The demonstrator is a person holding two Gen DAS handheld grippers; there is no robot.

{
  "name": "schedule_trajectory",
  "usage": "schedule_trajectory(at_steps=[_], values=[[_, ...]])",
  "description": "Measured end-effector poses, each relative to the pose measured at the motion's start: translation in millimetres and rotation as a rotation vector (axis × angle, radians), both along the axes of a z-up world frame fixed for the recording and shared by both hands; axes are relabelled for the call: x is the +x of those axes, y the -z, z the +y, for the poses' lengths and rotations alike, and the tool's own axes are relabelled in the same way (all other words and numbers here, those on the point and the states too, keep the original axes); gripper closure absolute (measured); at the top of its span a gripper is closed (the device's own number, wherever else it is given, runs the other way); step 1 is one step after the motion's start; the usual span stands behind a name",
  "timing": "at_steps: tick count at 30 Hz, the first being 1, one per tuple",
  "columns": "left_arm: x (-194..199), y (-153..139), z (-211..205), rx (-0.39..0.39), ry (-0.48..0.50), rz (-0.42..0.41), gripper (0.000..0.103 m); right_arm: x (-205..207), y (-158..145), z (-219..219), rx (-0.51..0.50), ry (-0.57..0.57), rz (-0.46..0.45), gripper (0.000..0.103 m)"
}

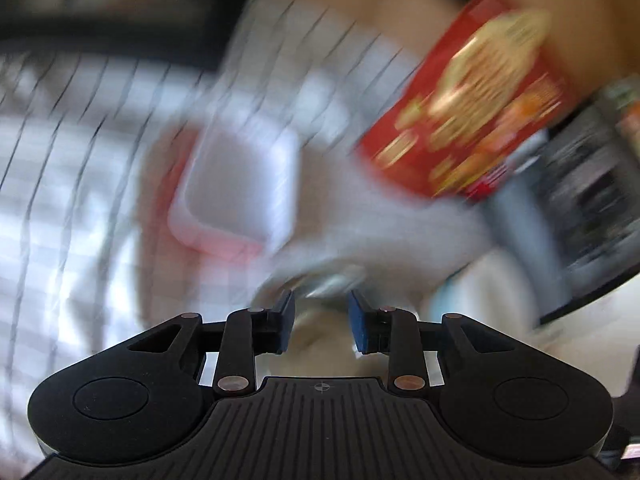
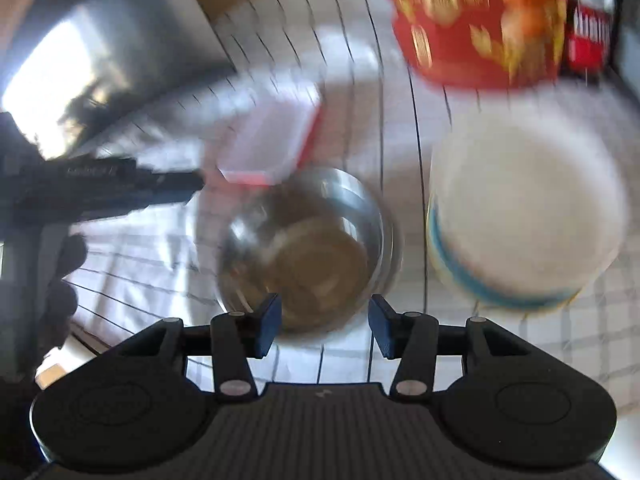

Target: Organize plates and bowls

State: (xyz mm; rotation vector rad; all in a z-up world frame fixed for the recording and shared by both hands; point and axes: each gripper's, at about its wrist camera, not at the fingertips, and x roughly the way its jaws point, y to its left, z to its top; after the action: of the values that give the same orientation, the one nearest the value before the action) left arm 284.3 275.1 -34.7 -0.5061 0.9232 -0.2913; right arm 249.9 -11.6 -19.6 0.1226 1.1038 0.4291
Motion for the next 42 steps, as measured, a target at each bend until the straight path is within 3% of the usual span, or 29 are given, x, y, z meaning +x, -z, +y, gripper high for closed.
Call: schedule_trajectory(at_steps=[3, 6, 9, 12, 15, 19, 23, 26, 28, 29, 30, 33, 38, 42], values=[[-2, -36, -23, -0.139, -0.003, -0.177, 0.085, 4, -47, -23, 0.018, 0.015, -0.165, 0.044], [-3, -59, -62, -0.161, 0.014, -0.312, 0.088, 11, -76, -51, -0.032, 0.099, -0.351, 0.036], [0, -69, -100, -0.16, 0.026, -0.355, 0.087, 24, -83, -73, -0.095, 0.09, -0.427, 0.036], [11, -60, -136, -0.036, 0.001, -0.3, 0.088, 39, -75, -95, -0.148, 0.061, -0.438, 0.036], [17, -38, -163, 0.068, -0.036, -0.212, 0.09, 58, -51, -117, -0.152, 0.018, -0.381, 0.036], [14, -10, -184, 0.042, -0.024, -0.12, 0.089, 85, -9, -147, -0.123, -0.045, -0.28, 0.036], [18, 17, -190, 0.026, -0.092, 0.034, 0.089, 98, 32, -163, -0.138, -0.063, -0.168, 0.036], [17, 26, -192, 0.042, -0.126, 0.093, 0.089, 105, 49, -168, -0.11, -0.107, -0.101, 0.037], [18, 27, -196, 0.102, -0.124, 0.104, 0.088, 108, 55, -169, -0.122, -0.112, -0.104, 0.037], [20, 27, -198, 0.14, -0.113, 0.102, 0.085, 112, 57, -171, -0.125, -0.11, -0.105, 0.037], [22, 28, -200, 0.184, -0.104, 0.109, 0.073, 115, 61, -172, -0.136, -0.096, -0.102, 0.035], [31, 32, -203, 0.254, -0.093, 0.135, 0.05, 125, 72, -175, -0.11, -0.086, -0.049, 0.034], [43, 41, -197, 0.182, -0.084, 0.193, 0.05, 127, 78, -172, -0.149, -0.122, -0.044, 0.034], [55, 44, -189, 0.054, -0.099, 0.281, 0.052, 130, 87, -179, -0.139, -0.109, -0.005, 0.034]])
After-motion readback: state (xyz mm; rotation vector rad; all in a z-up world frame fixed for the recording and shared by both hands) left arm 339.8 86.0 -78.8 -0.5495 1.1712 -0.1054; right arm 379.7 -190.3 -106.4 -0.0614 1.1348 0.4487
